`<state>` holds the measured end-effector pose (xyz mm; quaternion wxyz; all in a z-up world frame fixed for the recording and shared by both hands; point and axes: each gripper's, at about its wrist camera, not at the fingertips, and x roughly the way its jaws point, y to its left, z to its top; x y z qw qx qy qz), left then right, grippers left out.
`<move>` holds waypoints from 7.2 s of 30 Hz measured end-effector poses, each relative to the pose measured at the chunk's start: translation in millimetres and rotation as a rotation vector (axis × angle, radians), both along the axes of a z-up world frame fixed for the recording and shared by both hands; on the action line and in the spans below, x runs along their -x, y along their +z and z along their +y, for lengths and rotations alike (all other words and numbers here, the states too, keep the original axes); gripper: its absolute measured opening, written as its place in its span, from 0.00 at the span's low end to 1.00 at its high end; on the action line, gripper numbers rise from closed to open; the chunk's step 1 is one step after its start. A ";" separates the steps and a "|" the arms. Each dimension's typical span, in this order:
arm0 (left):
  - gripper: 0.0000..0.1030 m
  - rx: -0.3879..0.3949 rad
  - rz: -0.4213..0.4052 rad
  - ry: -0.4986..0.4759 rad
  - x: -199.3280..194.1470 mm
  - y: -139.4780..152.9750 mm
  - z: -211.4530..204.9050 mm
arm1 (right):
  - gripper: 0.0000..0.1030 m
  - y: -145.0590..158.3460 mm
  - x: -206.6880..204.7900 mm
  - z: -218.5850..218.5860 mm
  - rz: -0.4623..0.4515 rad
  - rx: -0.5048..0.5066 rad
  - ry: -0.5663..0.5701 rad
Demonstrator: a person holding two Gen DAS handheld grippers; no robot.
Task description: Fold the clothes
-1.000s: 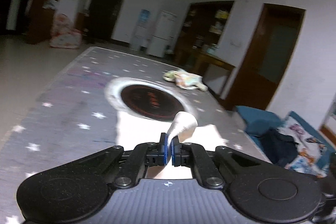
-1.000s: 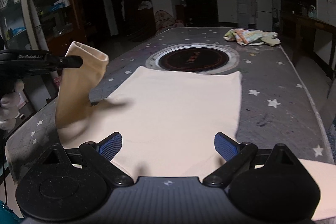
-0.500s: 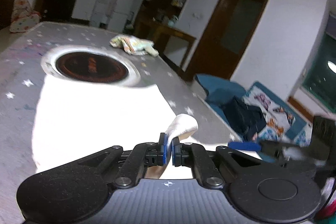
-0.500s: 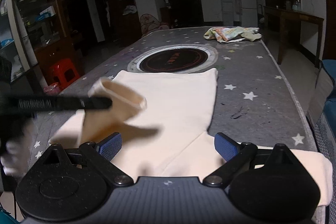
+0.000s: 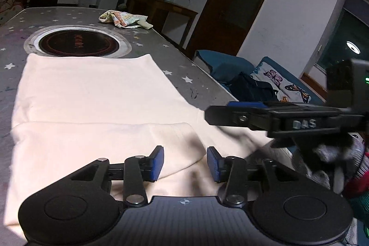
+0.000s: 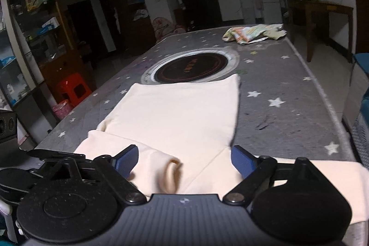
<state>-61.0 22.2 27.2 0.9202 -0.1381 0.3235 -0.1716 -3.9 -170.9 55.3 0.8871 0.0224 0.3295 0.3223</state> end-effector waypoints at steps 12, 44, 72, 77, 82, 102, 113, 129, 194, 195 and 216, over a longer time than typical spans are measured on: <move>0.43 -0.070 0.010 0.182 29.2 4.1 72.0 | 0.56 -24.6 -14.2 39.1 0.087 0.028 0.082; 0.39 -0.174 0.041 0.409 0.4 9.9 115.0 | 0.50 -32.1 -17.0 49.5 0.091 0.061 0.084; 0.38 -0.398 0.076 0.419 -36.8 -10.1 121.7 | 0.50 -27.0 -9.7 50.7 0.030 0.118 0.100; 0.38 -0.407 0.052 0.418 -33.9 -6.1 115.3 | 0.48 -29.9 -15.2 47.1 0.091 0.063 0.100; 0.38 -0.382 -0.003 0.422 -20.3 10.3 111.7 | 0.47 -29.8 -17.0 43.0 0.139 0.028 0.073; 0.42 -0.361 0.004 0.225 0.9 -0.4 73.2 | 0.41 -12.2 15.3 45.7 -0.150 0.142 0.096; 0.42 -0.380 0.021 0.224 4.5 -9.5 71.7 | 0.42 -31.3 11.0 72.1 -0.061 0.145 0.187; 0.46 -0.373 0.017 0.231 3.2 -4.4 68.2 | 0.46 -24.2 33.4 -6.2 -0.019 0.125 -0.040; 0.54 -0.324 -0.018 0.266 22.9 5.0 73.1 | 0.05 49.6 18.8 39.6 -0.192 -0.130 0.093; 0.54 -0.324 -0.018 0.271 23.9 5.0 74.3 | 0.05 49.5 19.8 51.2 -0.192 -0.130 0.137; 0.54 -0.271 -0.110 0.278 35.4 31.9 81.9 | 0.31 -11.8 32.8 25.7 -0.049 0.193 0.156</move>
